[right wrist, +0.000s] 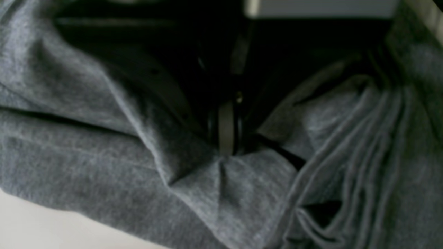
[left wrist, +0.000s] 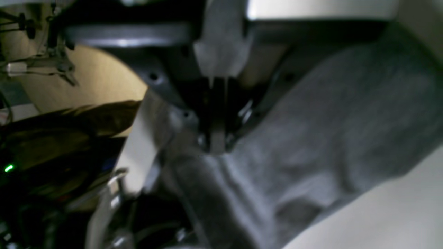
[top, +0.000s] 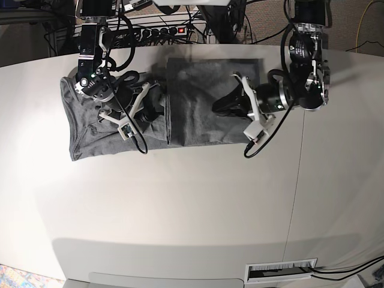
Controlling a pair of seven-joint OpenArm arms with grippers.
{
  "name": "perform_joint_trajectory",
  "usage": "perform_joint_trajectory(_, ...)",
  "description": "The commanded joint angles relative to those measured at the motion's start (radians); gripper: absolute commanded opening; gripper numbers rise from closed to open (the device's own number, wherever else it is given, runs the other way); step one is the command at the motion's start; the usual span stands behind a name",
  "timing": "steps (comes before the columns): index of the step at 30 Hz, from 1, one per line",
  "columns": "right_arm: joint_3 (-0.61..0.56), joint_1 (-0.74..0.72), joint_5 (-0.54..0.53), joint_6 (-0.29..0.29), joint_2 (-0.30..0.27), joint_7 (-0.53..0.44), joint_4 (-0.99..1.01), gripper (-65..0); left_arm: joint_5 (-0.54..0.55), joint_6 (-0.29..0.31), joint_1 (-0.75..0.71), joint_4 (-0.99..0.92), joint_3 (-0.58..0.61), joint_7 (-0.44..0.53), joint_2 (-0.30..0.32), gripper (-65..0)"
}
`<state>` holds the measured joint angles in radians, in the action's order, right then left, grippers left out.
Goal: Fold the T-shirt properly
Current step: 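Fold the hem end over toward the right gripper and lay it down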
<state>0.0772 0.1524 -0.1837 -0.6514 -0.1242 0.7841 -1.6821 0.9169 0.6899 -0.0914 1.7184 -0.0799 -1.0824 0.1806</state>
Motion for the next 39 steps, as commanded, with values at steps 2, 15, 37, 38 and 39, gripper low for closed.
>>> perform_joint_trajectory(2, 0.003, -0.006, 0.017, 0.009, -0.006, 0.024, -0.026, -65.0, -0.036, 0.008, 0.011, -0.001, -0.002, 0.065, 0.002, -65.0)
perform_joint_trajectory(15, 0.192, -0.003, -0.069, 0.012, -0.015, 0.169, -0.266, -65.0, -0.321, 0.007, 0.011, -0.207, -0.001, 0.298, 0.002, -65.0)
perform_joint_trajectory(37, 0.741, 0.105, -0.455, 0.012, -0.220, 0.180, -0.332, -41.4, -0.330, 0.008, 0.007, -0.244, -0.001, 0.305, 0.002, -65.0)
perform_joint_trajectory(38, 0.743, 0.102, -0.454, 0.011, -0.225, 0.188, -0.331, -41.4, -0.330, 0.008, 0.006, -0.244, -0.001, 0.305, 0.002, -65.0)
perform_joint_trajectory(39, 0.742, 0.102, -0.453, 0.011, -0.232, 0.211, -0.330, -41.4, -0.330, 0.008, 0.006, -0.244, -0.001, 0.306, 0.002, -65.0)
